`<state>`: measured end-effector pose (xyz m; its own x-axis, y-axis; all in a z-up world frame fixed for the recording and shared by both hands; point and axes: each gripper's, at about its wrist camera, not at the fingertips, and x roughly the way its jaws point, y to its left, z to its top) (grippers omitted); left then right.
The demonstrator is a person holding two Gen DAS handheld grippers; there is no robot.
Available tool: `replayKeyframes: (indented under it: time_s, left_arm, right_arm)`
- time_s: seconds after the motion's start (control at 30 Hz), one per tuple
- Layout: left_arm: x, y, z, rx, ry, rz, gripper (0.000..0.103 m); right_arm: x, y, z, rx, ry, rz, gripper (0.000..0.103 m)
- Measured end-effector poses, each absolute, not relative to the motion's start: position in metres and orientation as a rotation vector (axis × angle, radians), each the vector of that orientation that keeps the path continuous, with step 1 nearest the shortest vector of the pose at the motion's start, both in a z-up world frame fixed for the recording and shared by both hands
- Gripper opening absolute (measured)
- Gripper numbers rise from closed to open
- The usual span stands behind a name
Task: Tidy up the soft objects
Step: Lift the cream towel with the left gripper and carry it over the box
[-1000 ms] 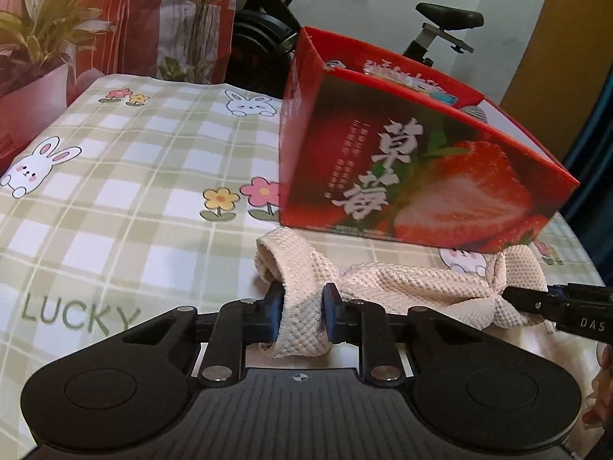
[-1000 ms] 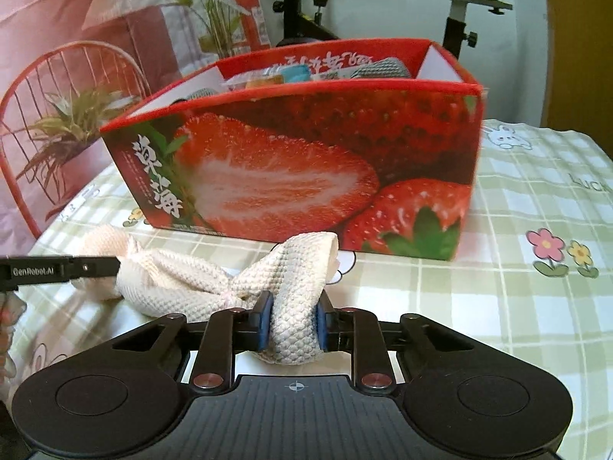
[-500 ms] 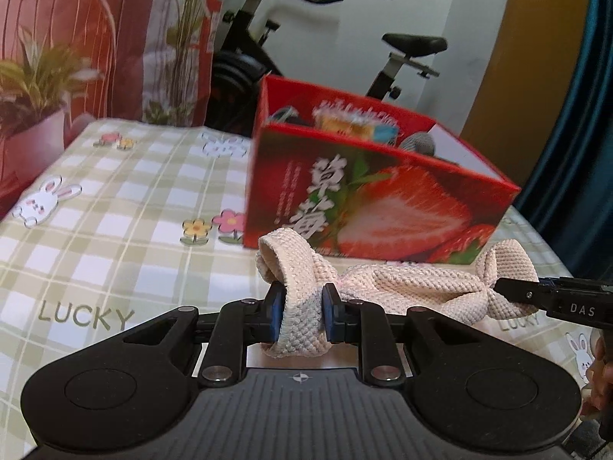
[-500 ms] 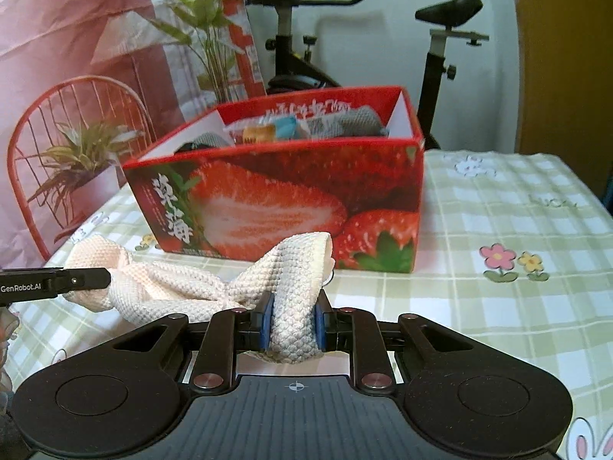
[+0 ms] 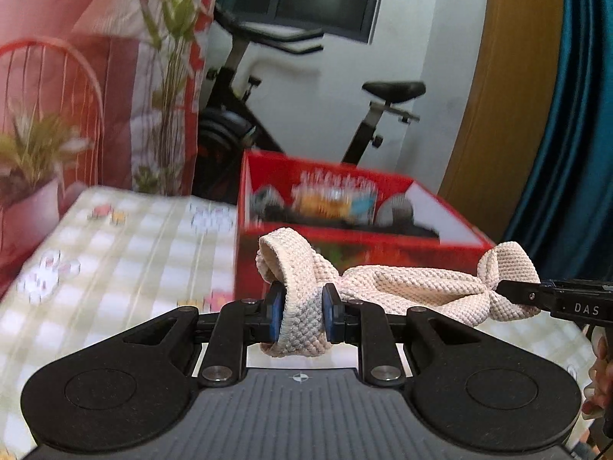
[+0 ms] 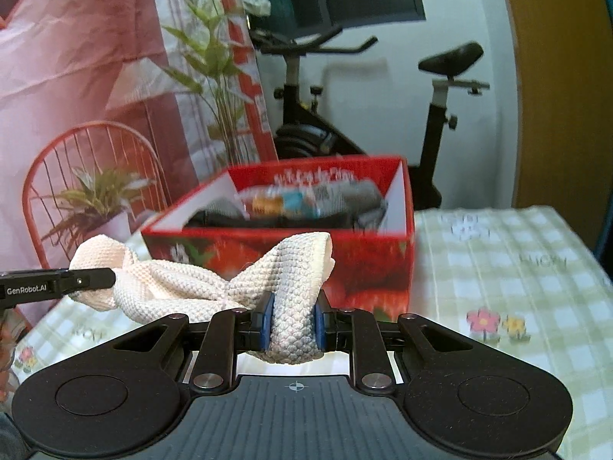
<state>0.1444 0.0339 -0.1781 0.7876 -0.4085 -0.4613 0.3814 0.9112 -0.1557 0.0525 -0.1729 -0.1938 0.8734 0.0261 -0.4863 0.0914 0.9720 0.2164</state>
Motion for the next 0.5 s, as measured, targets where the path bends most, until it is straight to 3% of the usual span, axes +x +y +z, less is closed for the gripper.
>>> replayKeyframes:
  time_s: [0.27,0.5]
  left_arm:
    - [0.196,0.011,-0.14,-0.021,0.453,-0.443,0.022]
    - [0.246,-0.015,-0.149,0.055,0.538,-0.456,0.022]
  right_arm:
    - [0.105,-0.199,-0.152,0.15,0.446,-0.042,0.019]
    - [0.164,-0.216,-0.157,0.09,0.52,-0.035,0.019]
